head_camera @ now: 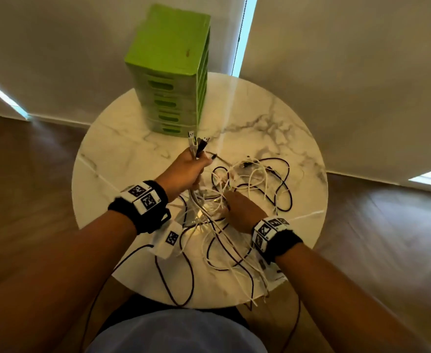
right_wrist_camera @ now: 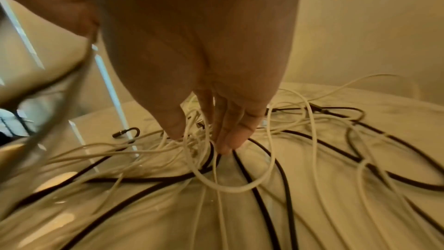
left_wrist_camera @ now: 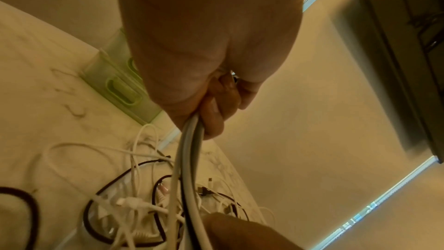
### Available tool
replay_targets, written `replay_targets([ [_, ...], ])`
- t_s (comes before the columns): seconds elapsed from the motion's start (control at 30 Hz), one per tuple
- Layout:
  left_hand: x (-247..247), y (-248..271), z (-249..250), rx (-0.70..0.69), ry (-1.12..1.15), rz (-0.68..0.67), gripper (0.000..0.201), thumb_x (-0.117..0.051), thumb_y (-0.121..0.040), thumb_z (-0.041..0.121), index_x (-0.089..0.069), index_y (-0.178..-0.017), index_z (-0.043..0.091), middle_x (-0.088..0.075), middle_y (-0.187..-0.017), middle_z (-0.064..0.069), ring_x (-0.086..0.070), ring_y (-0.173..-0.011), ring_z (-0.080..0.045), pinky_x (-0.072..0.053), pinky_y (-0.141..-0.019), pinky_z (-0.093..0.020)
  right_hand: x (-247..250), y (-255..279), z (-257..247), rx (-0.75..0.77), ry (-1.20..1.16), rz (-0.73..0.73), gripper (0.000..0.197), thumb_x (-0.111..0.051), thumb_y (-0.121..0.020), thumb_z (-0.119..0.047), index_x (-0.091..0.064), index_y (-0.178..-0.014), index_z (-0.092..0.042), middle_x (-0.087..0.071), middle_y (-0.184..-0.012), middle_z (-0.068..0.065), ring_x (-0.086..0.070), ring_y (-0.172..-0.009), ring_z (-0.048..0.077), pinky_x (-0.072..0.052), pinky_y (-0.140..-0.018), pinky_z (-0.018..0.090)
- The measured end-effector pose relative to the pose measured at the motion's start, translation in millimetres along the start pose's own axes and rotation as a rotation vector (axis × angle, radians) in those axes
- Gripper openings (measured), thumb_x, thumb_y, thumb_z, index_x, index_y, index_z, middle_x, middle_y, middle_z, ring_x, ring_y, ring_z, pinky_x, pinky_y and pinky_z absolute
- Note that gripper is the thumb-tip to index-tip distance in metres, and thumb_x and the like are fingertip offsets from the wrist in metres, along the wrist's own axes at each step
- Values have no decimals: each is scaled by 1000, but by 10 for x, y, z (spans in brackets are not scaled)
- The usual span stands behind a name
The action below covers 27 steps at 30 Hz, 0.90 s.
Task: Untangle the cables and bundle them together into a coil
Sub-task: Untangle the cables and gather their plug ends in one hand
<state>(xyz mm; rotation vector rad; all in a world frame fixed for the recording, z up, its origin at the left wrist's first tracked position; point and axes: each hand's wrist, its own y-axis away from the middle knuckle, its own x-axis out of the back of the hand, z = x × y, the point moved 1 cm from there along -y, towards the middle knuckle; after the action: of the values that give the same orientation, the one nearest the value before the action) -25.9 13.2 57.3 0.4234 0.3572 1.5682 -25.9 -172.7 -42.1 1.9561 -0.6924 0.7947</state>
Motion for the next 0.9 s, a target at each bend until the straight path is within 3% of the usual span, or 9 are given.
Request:
replay_targets([
  [0.07, 29, -37, -39, 4, -13, 36, 25, -51, -104, 17, -40, -82, 22, -30, -59, 2, -30, -43, -12, -33, -45, -24, 27, -16, -24, 98, 79, 28, 31, -46, -101, -34, -57, -126, -18, -59, -131, 10, -57, -119, 32, -47, -94, 42],
  [0.17, 54, -85, -67, 4, -27, 73, 26, -52, -103, 17, -40, -80, 20, -32, -58, 0, -32, -43, -13, -34, -46, -23, 228, -109, 121, 92, 65, 34, 24, -54, -96, -22, -70, -109, -9, -68, -114, 14, -63, -108, 33, -50, -87, 37],
  [0.3, 63, -124, -111, 12, -8, 97, 23, -52, -103, 16, -42, -83, 20, -34, -57, 0, -34, -42, -11, -34, -45, -22, 476, -324, 284, 58, -122, 225, 17, -50, -95, -13, -66, -100, -6, -70, -93, 19, -66, -88, 37, -48, -74, 37],
  [0.4, 72, -144, -131, 22, -9, 110, 23, -53, -103, 17, -43, -83, 20, -34, -58, 0, -34, -42, -11, -33, -46, -24, 454, -502, 137, 138, -112, 217, 18, -53, -97, -17, -68, -99, -7, -69, -95, 18, -65, -88, 35, -50, -74, 38],
  [0.53, 77, -160, -147, 19, -7, 130, 25, -53, -103, 17, -43, -81, 20, -33, -56, 0, -34, -41, -11, -34, -45, -23, 268, -705, 60, 49, 54, 123, 22, -57, -95, -23, -72, -100, -8, -67, -101, 16, -65, -94, 31, -46, -72, 29],
  [0.7, 72, -191, -159, 12, 27, 127, 22, -54, -102, 16, -43, -84, 20, -34, -56, 1, -35, -42, -12, -34, -45, -23, 291, -732, 70, 10, 193, 124, 25, -56, -93, -26, -69, -101, -7, -67, -108, 16, -66, -102, 34, -54, -83, 39],
  [0.83, 59, -216, -188, 7, 55, 111, 14, -55, -101, 17, -43, -93, 17, -35, -61, 0, -35, -46, -13, -34, -46, -25, 607, -599, 170, -26, 103, 231, 29, -57, -86, -43, -62, -78, -15, -67, -92, 12, -64, -86, 33, -50, -74, 37],
  [0.9, 58, -241, -215, -8, 50, 103, 14, -54, -101, 18, -41, -94, 16, -34, -64, -2, -35, -49, -14, -34, -47, -26, 856, -517, 273, -60, -41, 325, 26, -60, -89, -37, -54, -70, -19, -64, -86, 10, -60, -80, 31, -44, -69, 36],
])
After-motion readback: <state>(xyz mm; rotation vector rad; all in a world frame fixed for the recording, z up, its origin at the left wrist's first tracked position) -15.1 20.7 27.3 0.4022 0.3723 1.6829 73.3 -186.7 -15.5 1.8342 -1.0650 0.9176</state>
